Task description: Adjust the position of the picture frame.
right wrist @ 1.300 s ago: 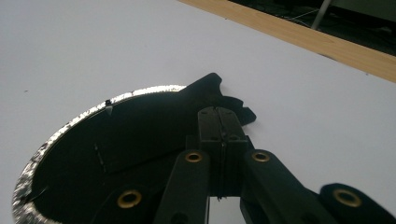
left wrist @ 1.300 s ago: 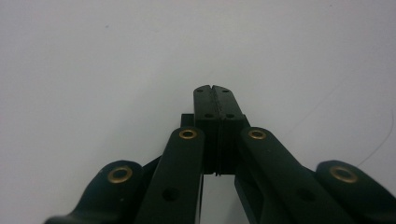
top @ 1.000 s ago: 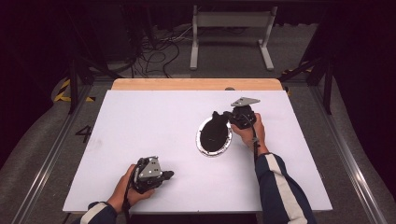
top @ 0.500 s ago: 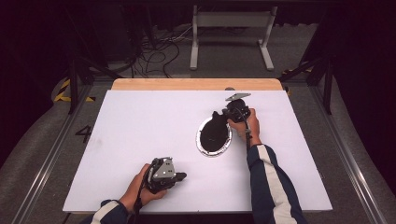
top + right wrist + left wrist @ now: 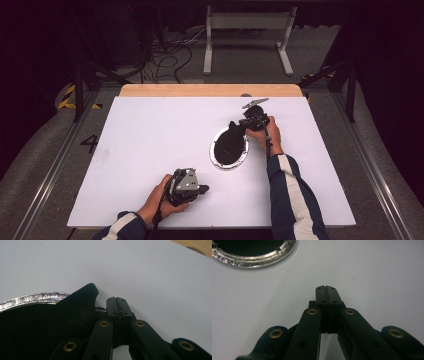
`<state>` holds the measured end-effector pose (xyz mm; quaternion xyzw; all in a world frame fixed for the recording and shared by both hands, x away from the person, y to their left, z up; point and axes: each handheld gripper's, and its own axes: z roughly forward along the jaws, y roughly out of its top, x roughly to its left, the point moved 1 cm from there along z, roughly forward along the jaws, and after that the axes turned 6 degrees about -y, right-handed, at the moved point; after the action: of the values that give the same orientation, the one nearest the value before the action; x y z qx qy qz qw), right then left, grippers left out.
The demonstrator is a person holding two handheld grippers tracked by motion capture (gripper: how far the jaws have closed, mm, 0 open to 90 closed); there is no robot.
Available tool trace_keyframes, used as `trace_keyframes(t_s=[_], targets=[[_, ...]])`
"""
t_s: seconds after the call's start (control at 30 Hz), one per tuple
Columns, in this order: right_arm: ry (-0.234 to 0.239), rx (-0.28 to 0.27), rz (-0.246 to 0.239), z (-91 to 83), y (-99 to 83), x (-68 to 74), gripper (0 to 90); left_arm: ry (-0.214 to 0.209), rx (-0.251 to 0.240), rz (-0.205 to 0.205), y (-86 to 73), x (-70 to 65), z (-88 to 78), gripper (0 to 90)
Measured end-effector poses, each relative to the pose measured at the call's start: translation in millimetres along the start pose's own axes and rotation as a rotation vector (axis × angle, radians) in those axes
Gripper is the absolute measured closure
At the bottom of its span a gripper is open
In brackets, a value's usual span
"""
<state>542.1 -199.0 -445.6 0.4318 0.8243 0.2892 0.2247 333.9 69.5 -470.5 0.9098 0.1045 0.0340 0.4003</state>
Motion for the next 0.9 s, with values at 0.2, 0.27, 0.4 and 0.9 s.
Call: trace_keyframes(t_s=[0.2, 0.27, 0.4, 0.9], targets=[[0.001, -0.011, 0.009, -3.7, -5.6, 0.4, 90.0, -0.001, -0.031, 0.002, 18.5, 2.7, 13.5, 88.7], [-0.002, -0.009, 0.007, -4.8, -6.6, 1.7, 90.0, -0.003, -0.046, -0.005, 24.0, 6.6, 17.9, 88.5], [-0.002, -0.004, 0.007, -7.6, -9.0, 2.5, 90.0, -0.013, -0.008, -0.021, 30.4, 13.7, 33.9, 89.1], [0.030, -0.001, 0.008, -17.4, -28.7, 10.8, 90.0, 0.065, 0.009, -0.051, 34.9, 17.4, 38.6, 89.6]])
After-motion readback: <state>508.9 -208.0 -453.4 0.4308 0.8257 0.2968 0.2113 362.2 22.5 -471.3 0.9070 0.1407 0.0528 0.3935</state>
